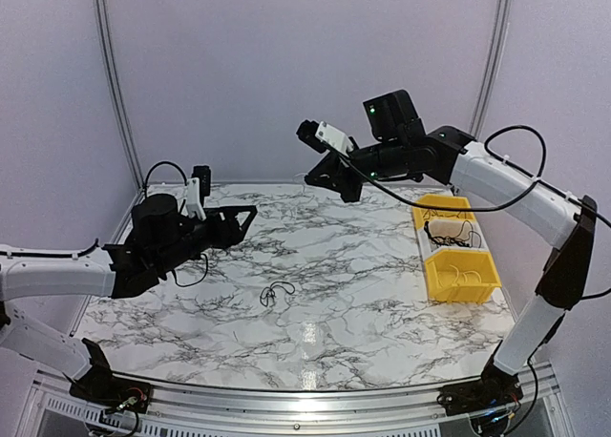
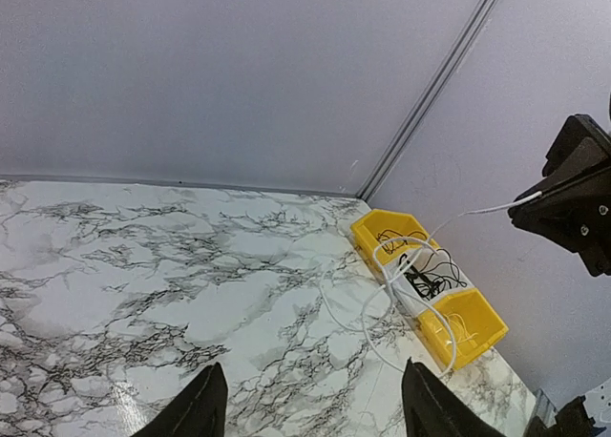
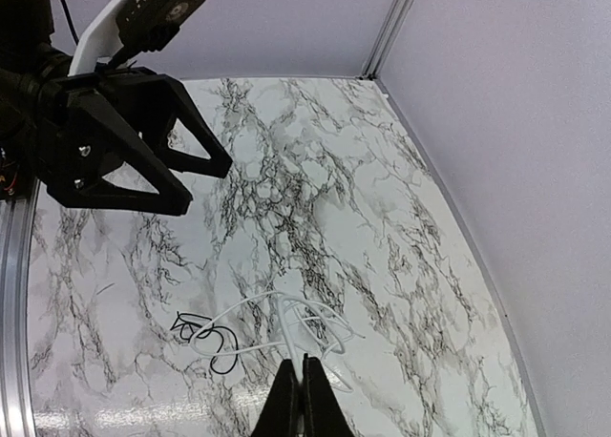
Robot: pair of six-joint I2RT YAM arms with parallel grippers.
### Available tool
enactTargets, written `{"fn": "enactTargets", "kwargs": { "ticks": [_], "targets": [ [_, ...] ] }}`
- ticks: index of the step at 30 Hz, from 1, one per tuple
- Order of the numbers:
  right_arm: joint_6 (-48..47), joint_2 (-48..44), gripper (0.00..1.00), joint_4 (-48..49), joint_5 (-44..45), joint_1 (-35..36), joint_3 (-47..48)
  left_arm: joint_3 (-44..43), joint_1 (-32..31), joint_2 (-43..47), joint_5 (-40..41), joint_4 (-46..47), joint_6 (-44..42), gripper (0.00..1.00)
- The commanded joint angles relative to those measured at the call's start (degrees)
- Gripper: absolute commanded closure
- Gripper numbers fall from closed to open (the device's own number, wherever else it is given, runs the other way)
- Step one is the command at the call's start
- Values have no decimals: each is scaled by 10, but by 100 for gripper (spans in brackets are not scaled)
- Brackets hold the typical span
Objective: Untangle the cables
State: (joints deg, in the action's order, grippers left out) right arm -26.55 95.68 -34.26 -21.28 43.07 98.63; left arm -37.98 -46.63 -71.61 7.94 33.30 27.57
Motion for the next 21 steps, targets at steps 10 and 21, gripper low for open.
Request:
{"fn": "enactTargets", "kwargs": {
  "ticks": [10,21],
  "targets": [
    [5,27,100,7,23,46,18,-93,-13,-130,-45,7,-12,37],
    [14,27,100,-28,-19,55,70,-139,-14,-261,13,8,3,46]
  ]
}}
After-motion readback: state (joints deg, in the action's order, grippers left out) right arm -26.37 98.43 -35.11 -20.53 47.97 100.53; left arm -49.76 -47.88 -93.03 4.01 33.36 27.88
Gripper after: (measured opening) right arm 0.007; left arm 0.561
